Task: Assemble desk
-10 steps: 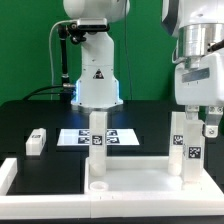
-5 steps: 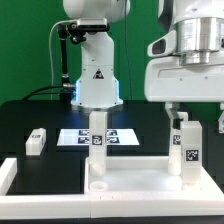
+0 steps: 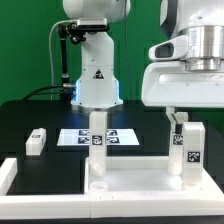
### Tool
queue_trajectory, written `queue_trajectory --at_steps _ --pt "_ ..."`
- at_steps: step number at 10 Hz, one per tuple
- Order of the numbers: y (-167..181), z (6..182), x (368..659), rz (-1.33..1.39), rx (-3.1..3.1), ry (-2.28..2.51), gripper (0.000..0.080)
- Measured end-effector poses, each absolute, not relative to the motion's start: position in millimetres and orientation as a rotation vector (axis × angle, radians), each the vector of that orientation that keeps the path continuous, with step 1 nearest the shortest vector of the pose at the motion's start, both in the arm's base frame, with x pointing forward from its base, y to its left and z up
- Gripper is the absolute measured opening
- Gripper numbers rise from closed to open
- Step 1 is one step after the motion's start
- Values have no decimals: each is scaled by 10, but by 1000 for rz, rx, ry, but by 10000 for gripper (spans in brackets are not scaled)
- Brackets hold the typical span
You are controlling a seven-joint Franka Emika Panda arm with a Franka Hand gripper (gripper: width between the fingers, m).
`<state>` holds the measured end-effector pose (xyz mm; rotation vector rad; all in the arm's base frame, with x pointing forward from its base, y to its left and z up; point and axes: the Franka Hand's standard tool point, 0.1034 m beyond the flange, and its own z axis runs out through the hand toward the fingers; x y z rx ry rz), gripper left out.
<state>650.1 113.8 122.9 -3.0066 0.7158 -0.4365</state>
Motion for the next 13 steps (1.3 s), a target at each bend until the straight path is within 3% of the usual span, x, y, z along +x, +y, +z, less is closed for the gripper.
queue_trajectory --at_steps 5,9,11,12,13 --pt "908 1300 6556 -313 -3041 546 649" --pt "1010 1274 6602 -308 -3024 639 649" --pt "998 1268 6602 -306 -3006 701 367" --pt "997 1267 6601 -302 -2975 802 367" --pt "974 1261 6595 -296 -2937 918 292"
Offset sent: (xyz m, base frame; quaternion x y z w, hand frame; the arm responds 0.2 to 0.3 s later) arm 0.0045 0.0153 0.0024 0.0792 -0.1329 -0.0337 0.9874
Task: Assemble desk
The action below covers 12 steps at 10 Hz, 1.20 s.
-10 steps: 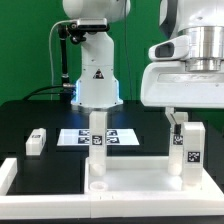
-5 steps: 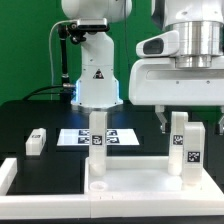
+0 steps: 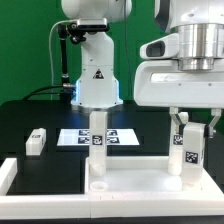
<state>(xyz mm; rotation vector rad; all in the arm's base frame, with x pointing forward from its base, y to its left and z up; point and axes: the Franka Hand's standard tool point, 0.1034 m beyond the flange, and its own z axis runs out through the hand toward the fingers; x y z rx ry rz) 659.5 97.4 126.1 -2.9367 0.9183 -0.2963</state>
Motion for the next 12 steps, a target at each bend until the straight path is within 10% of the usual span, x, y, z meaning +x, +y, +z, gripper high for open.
queue_trajectory --at_steps 12 --pt "1240 1237 6441 -191 -1678 2384 301"
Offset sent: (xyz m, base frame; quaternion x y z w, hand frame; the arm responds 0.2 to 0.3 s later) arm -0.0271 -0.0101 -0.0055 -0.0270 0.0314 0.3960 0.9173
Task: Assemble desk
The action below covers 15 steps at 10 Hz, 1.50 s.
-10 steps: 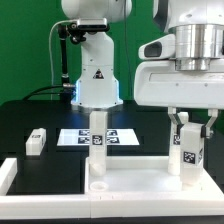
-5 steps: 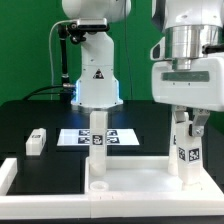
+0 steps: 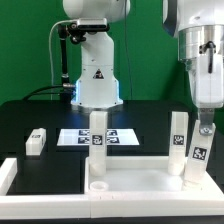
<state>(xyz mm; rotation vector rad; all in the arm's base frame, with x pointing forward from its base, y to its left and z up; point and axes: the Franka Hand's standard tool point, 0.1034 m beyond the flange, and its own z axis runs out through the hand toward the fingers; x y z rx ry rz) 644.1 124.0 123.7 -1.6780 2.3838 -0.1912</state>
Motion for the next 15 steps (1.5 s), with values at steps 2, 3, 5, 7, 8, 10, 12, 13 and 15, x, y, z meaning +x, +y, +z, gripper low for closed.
queue_trajectory --at_steps 2,3,5,7,8,10,12,13,15 --pt "1251 1236 6436 -194 -1724 2355 301" --pt "1249 1229 6436 -196 -1725 2355 301" --pt "1161 1202 6442 -241 -2090 2073 606" --pt "1140 1145 6427 -258 -2360 1791 636" --pt "1132 1145 6428 -271 -2446 1687 647" --pt "1114 1151 6433 -289 -2577 1514 648" --pt "1102 1267 6492 -283 -2766 1243 648" --pt "1102 1341 6545 -290 -2822 1131 648" --pt "1175 1455 6639 -305 -2948 856 648"
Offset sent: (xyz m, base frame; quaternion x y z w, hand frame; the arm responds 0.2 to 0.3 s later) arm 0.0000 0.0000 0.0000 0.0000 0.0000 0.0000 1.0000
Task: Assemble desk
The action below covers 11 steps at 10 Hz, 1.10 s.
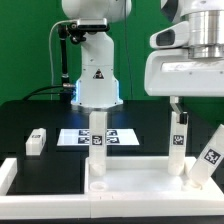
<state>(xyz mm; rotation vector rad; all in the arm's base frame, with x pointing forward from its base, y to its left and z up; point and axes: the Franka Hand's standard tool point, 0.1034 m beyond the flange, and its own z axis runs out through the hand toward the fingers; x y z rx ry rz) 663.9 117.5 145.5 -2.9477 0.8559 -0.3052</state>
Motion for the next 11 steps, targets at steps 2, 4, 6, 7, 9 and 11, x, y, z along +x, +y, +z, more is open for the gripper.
queue_trajectory --at_steps 2,4,6,7,9,11 --pt "1287 1422 6629 -307 -3058 573 648" --pt "1374 1329 6631 -320 -3046 614 648" --pt "1419 1231 6611 -319 -3049 622 648" --pt "1420 1216 6623 -320 -3049 630 648" --pt "1358 1137 6587 -330 -3051 645 648" --pt "1360 1141 6590 -329 -3050 646 526"
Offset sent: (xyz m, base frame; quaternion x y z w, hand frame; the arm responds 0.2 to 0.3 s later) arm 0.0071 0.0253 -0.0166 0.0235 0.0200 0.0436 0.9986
